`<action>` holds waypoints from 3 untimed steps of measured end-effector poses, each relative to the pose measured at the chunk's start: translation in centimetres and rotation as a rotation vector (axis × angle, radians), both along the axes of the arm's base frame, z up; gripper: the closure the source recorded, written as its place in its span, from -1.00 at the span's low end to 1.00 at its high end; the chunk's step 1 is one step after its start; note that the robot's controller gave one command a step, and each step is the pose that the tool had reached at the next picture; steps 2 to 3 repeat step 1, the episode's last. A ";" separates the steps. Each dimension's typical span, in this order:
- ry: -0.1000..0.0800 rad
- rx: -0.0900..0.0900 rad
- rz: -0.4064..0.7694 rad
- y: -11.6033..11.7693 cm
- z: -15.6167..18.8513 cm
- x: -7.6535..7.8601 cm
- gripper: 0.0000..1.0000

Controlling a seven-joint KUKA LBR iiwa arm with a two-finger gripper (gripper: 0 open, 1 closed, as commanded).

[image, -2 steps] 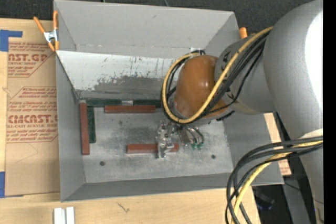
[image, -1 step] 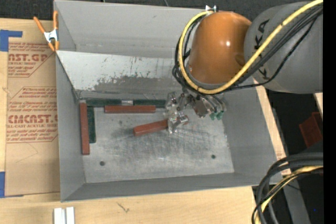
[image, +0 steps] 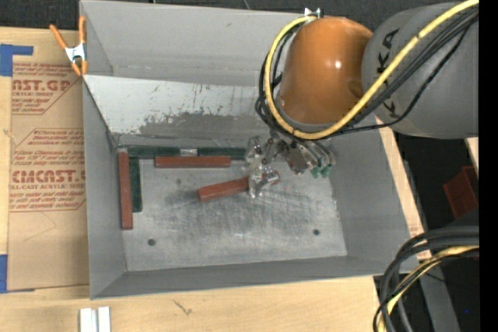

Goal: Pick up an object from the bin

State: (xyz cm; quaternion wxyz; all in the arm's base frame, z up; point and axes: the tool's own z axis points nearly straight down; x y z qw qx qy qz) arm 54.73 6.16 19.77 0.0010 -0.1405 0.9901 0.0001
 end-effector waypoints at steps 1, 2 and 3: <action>-0.002 -0.001 0.486 -5.1 10.7 0.9 1.00; -0.002 -0.001 0.486 -5.1 10.7 0.9 1.00; -0.002 -0.001 0.486 -5.1 10.7 0.9 1.00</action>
Offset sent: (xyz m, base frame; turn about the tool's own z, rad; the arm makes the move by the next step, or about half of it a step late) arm 0.0000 0.0000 0.0000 0.0000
